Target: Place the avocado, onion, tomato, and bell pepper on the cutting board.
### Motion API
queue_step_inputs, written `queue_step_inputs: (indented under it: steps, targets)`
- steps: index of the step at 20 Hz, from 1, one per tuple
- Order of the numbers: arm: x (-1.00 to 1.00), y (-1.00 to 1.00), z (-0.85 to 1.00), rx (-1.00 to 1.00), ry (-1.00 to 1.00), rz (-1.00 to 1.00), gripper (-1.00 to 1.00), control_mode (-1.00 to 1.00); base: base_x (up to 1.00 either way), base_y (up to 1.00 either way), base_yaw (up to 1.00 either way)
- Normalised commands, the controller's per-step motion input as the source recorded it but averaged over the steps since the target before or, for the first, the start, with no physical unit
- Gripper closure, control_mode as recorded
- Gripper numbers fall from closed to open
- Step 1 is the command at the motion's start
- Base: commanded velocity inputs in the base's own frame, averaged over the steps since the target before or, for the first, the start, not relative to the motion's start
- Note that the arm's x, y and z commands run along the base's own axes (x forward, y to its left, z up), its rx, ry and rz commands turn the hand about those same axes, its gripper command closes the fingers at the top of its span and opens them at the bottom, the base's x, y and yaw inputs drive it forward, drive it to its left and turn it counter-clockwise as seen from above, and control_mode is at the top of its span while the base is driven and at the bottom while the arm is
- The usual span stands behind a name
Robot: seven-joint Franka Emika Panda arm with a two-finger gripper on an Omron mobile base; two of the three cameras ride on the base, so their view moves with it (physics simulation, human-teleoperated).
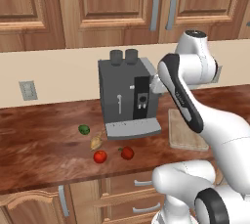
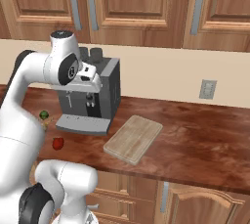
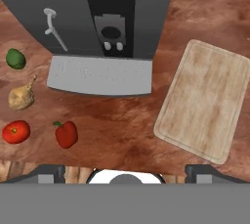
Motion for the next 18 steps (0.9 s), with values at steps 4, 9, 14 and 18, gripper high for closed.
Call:
queue_step_inputs:
  steps: [4,9,14,18]
  targets:
    - [-0.23,0.19,-0.14,0.00,0.00,0.06,-1.00,-1.00,0.00,0.00,0.00]
    - [-0.14,0.15,-0.10,0.00,0.00,0.07,-1.00,-1.00,0.00,0.00,0.00]
    - [-0.17,0.19,-0.16,0.00,0.00,0.12,-1.00,-1.00,0.00,0.00,0.00]
    - [-0.25,0.18,-0.21,0.00,0.00,0.13,-1.00,-1.00,0.00,0.00,0.00]
